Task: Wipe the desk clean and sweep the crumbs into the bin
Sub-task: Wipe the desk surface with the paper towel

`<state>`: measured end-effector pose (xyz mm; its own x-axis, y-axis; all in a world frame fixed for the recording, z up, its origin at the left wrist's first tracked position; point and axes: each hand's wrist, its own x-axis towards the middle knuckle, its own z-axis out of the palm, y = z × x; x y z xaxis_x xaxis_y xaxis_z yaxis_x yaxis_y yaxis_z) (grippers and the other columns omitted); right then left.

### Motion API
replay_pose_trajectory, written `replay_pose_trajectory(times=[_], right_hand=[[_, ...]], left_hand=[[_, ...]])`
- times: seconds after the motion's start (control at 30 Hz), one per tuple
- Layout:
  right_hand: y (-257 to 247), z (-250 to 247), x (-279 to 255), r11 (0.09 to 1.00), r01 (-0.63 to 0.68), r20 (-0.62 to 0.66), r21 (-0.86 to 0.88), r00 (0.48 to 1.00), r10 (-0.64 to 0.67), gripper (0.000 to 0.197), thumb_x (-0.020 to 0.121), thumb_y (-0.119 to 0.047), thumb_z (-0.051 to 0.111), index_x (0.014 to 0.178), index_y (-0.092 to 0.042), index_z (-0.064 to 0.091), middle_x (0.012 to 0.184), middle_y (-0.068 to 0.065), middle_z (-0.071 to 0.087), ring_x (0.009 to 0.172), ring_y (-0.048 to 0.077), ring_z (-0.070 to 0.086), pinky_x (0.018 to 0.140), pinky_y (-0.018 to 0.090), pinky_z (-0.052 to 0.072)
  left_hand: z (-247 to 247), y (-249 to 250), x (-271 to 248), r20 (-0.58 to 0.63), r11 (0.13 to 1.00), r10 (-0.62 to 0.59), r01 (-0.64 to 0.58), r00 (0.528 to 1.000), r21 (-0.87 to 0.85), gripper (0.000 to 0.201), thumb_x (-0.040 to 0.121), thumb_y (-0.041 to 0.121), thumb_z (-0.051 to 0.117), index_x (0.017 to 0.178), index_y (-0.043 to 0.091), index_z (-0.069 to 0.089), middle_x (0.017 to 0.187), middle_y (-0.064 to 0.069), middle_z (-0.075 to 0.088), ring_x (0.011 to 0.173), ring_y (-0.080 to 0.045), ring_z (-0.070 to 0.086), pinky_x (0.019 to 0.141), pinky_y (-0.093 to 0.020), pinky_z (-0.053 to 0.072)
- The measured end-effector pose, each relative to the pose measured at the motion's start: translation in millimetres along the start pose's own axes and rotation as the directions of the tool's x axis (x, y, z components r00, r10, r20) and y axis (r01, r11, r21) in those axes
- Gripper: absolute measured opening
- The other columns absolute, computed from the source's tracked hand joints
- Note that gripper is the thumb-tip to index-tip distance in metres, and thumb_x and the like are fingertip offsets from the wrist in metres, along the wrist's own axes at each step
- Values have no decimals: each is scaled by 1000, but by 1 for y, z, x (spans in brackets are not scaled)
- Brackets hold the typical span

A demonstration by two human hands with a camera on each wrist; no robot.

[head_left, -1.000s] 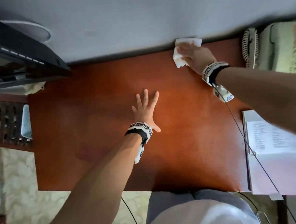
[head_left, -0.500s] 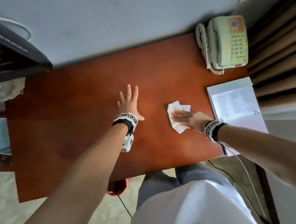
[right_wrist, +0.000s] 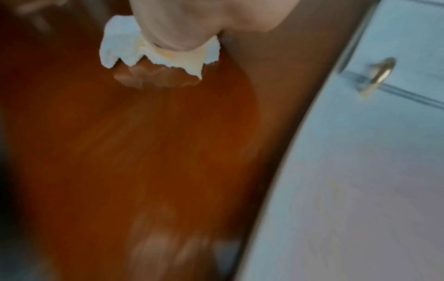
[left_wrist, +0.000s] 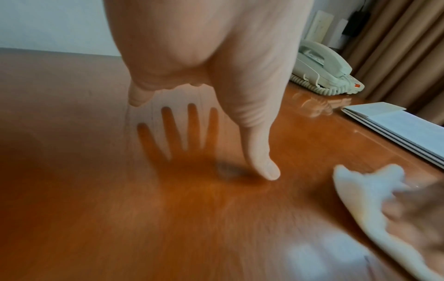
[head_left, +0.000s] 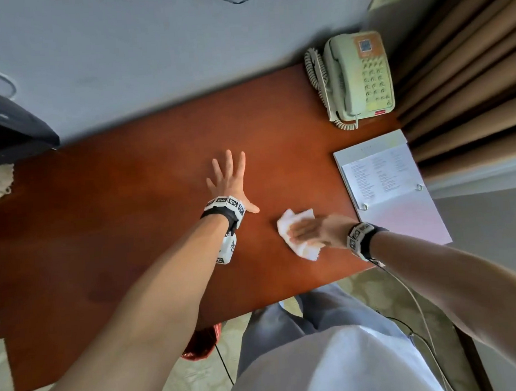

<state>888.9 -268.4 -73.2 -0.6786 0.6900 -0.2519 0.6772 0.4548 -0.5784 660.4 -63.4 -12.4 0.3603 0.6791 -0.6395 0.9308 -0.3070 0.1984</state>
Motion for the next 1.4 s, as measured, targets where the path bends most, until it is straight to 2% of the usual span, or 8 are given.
replay_pose_trajectory(times=[0.1, 0.2, 0.57, 0.63, 0.97, 1.2, 1.33, 1.4], right_hand=[[36, -41, 32, 987, -121, -127, -107, 986, 107, 65, 79, 5, 71, 136, -23, 60, 148, -7, 49, 137, 9, 44, 109, 7, 18], [72, -86, 71, 964, -241, -256, -114, 945, 205, 53, 94, -14, 64, 143, -30, 51, 152, -15, 41, 141, 6, 38, 99, 32, 51], [191, -217, 185, 885, -465, -343, -6, 832, 435, 45, 98, -52, 30, 142, -55, 36, 154, -20, 37, 134, 17, 49, 105, 43, 45], [197, -222, 194, 882, -472, -341, 2, 829, 444, 43, 103, -42, 36, 145, -47, 39, 156, -19, 33, 141, 12, 40, 110, 40, 39], [159, -190, 169, 799, -591, -308, -105, 784, 540, 55, 104, -20, 45, 155, -31, 27, 162, -14, 22, 138, 16, 43, 89, 47, 54], [92, -115, 87, 797, -604, -308, 0, 759, 574, 47, 104, -31, 45, 150, -37, 38, 156, -19, 34, 119, 19, 61, 83, 42, 55], [61, -61, 41, 861, -507, -333, 36, 807, 488, 46, 101, -17, 48, 146, -22, 48, 157, -5, 37, 143, 21, 38, 113, 50, 36], [39, -37, 18, 882, -470, -358, 16, 821, 444, 46, 98, -14, 55, 144, -18, 51, 153, -1, 44, 140, 23, 43, 103, 51, 48]], left_hand=[[-16, 4, 20, 3, 998, -57, 57, 998, -26, 160, 50, 43, 100, 157, 41, -19, 163, 4, -34, 152, -37, -24, 116, -73, 12], [-19, 5, 32, 50, 996, -86, 87, 995, -20, 159, 49, 42, 101, 158, 39, -15, 164, 3, -31, 152, -38, -22, 113, -75, 20], [-18, 5, 41, 65, 993, -88, 93, 994, -67, 156, 49, 40, 101, 157, 43, -11, 166, 5, -27, 152, -39, -21, 112, -77, 17], [-17, 4, 42, 68, 992, -100, 104, 993, -64, 157, 49, 40, 101, 157, 44, -12, 165, 6, -27, 152, -39, -21, 113, -77, 16], [-19, 4, 41, 64, 992, -108, 112, 992, -54, 158, 48, 40, 101, 155, 46, -15, 164, 7, -31, 152, -37, -23, 114, -75, 14], [-5, 20, 14, -90, 995, -97, 95, 991, -24, 147, 62, 31, 98, 159, 37, -13, 167, 5, -22, 155, -37, -9, 120, -65, 21], [34, 28, -28, -139, 998, -2, -6, 990, -58, 129, 75, 32, 89, 161, 33, -7, 169, 6, -16, 156, -34, -6, 119, -63, 24], [55, 27, -50, -107, 997, 14, -22, 994, -74, 134, 70, 39, 92, 160, 35, -8, 168, 8, -18, 156, -33, -9, 120, -64, 20]])
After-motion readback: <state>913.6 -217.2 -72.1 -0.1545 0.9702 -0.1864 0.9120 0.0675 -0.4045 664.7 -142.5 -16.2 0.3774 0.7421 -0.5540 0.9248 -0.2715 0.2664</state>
